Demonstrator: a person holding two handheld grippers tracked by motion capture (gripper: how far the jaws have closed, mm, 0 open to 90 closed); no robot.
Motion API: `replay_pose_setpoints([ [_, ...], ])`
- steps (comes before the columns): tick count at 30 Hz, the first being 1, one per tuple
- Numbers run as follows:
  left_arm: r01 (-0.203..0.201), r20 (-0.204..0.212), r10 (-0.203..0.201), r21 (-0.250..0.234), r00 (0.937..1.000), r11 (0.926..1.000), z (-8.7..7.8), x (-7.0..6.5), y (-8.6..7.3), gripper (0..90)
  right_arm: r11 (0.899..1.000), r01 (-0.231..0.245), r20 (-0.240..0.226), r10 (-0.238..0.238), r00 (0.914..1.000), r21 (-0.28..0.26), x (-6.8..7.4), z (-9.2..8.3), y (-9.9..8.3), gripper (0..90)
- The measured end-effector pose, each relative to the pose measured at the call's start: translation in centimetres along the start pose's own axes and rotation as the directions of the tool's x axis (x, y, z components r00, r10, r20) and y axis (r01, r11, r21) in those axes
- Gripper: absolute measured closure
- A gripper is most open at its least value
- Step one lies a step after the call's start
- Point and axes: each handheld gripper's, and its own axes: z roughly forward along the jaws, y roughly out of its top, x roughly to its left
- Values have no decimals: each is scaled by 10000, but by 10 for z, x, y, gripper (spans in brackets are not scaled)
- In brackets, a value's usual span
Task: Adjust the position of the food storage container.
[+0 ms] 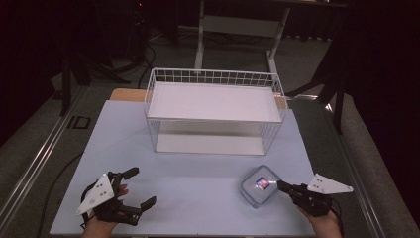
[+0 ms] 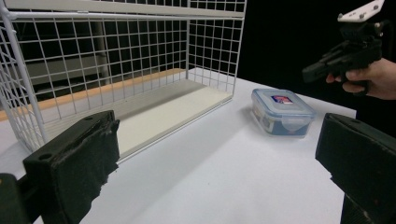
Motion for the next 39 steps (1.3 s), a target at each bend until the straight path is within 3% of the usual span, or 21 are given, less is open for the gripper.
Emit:
replay_pose_setpoints([
  [2, -5, 6, 5, -27, 10000, 10000, 0, 0, 0, 5, 9996, -16, -709, 35, 9975, 265, -1, 0, -10, 899],
  [8, -12, -4, 12, -33, 10000, 10000, 1, 0, 0, 5, 9960, 5, -1441, 124, 9895, 891, -3, 6, -30, 899],
  [15, -37, -39, 37, -72, 10000, 10000, 1, 0, 1, 5, 9915, -173, -1493, 367, 9881, 1290, -10, 12, -43, 900],
  [22, -64, -55, 64, -105, 10000, 9999, 0, 1, 2, 5, 9865, 232, -1725, 52, 9850, 1620, -7, 28, -41, 900],
  [31, -94, -62, 94, -97, 9999, 9999, 0, 1, 2, 5, 9827, 580, -2324, -159, 9725, 1756, 2, 51, -31, 900],
  [33, -74, -54, 74, -107, 10000, 9999, 0, 1, 1, 5, 9801, 811, -2578, -323, 9657, 1811, 7, 57, -29, 900],
  [37, -99, -48, 98, -130, 9999, 9999, -1, 0, 2, 5, 9800, 861, -2415, -410, 9695, 1792, 3, 48, -30, 900],
  [39, -111, -53, 110, -144, 9999, 9998, 0, 0, 2, 5, 9793, 811, -2076, -416, 9773, 1855, -3, 42, -32, 900],
])
